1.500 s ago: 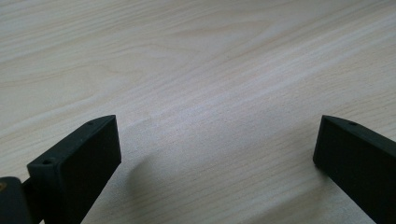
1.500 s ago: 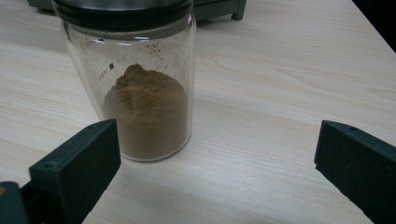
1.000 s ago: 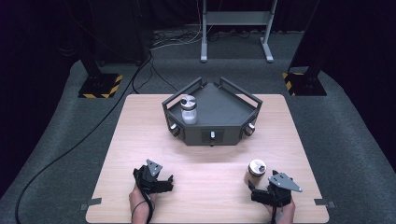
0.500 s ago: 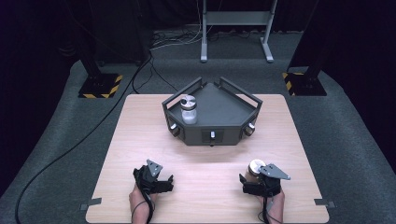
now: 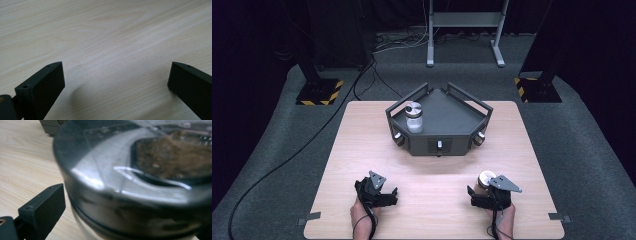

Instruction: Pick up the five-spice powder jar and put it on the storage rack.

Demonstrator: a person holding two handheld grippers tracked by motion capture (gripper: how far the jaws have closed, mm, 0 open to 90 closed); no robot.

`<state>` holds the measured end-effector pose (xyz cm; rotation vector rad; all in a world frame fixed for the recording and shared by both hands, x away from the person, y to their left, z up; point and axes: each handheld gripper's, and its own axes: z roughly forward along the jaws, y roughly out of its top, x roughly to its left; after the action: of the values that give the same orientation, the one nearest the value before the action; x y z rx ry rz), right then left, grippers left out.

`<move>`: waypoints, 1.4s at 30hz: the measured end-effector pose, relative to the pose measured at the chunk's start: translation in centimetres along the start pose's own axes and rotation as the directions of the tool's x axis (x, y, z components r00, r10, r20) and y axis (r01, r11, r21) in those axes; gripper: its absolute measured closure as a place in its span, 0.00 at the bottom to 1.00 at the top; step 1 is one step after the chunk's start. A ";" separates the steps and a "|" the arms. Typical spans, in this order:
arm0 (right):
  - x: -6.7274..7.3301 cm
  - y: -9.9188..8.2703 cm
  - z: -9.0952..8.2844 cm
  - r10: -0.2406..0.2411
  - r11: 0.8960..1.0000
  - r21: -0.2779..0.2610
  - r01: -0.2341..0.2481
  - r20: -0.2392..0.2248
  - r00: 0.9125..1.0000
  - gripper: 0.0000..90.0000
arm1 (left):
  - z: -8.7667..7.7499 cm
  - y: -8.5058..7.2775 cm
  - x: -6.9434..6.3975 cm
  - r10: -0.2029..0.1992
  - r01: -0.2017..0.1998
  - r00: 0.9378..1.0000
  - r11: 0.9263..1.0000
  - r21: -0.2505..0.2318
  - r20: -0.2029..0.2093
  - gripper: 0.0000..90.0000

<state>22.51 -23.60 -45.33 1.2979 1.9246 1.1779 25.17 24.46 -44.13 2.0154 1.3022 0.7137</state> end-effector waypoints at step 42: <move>-0.4 0.8 -1.5 -0.038 0.999 -0.015 0.038 0.011 0.999 0.33 | 0.0 -0.1 -0.1 0.008 -0.008 1.000 1.000 -0.004 -0.001 0.01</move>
<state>21.89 -24.40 -43.90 1.2516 1.9206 1.1631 25.06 24.40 -44.16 2.0185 1.2927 0.7202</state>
